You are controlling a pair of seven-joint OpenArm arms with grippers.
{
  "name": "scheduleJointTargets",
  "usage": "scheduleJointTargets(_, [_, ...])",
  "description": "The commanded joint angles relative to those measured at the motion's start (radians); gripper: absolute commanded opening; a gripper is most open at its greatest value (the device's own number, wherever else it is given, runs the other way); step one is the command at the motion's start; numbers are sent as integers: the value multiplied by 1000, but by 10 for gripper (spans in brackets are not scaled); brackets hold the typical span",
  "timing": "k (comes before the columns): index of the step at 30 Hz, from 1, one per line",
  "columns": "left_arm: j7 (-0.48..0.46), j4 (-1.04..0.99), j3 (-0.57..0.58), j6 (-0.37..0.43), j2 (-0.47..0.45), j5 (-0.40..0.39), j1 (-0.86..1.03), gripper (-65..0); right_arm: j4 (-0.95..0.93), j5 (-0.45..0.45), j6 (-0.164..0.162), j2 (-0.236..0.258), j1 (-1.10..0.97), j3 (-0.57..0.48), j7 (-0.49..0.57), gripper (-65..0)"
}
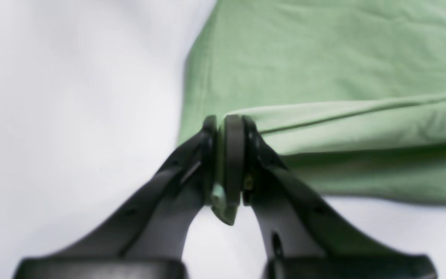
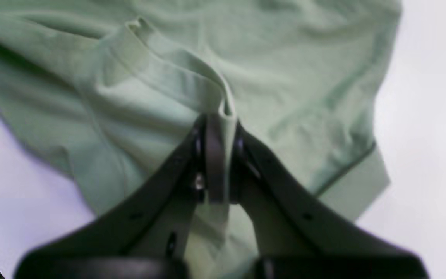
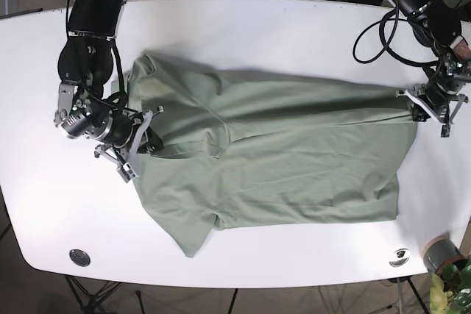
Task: Fold the T-shirt properly
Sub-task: 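Regrasp the polo edge with the right gripper and pull it outward, then pull the polo's edge taut with both grippers, smoothing it flat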
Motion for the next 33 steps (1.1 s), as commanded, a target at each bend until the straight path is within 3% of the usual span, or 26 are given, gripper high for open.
scheduleJointTargets(1, [-33, -23, 13, 0, -37, 3, -45, -650, -18, 22, 7, 8, 39, -6, 55, -633])
scheduleJointTargets(17, [-235, -407, 171, 0, -167, 11, -203, -650, -228, 17, 5, 10, 163, -13, 139, -629])
scheduleJointTargets(22, [-284, -476, 232, 0, -187, 11, -258, -650, -231, -83, 5, 2, 192, -11, 141, -628])
scheduleJointTargets(25, [-284, -491, 246, 0, -187, 11, -267, -650, -231, -106, 5, 2, 198, -11, 141, -561])
scheduleJointTargets(27, [-281, -491, 246, 0, -187, 11, -281, -587, -231, -103, 5, 2, 198, -8, 141, -479])
scheduleJointTargets(31, [-283, -492, 246, 0, -186, 6, -294, -312, -165, -103, 5, 8, 183, -3, 135, -268])
scheduleJointTargets(33, [-284, -491, 244, 0, -186, 4, -294, -219, -104, -103, 5, 10, 136, 4, 132, -216])
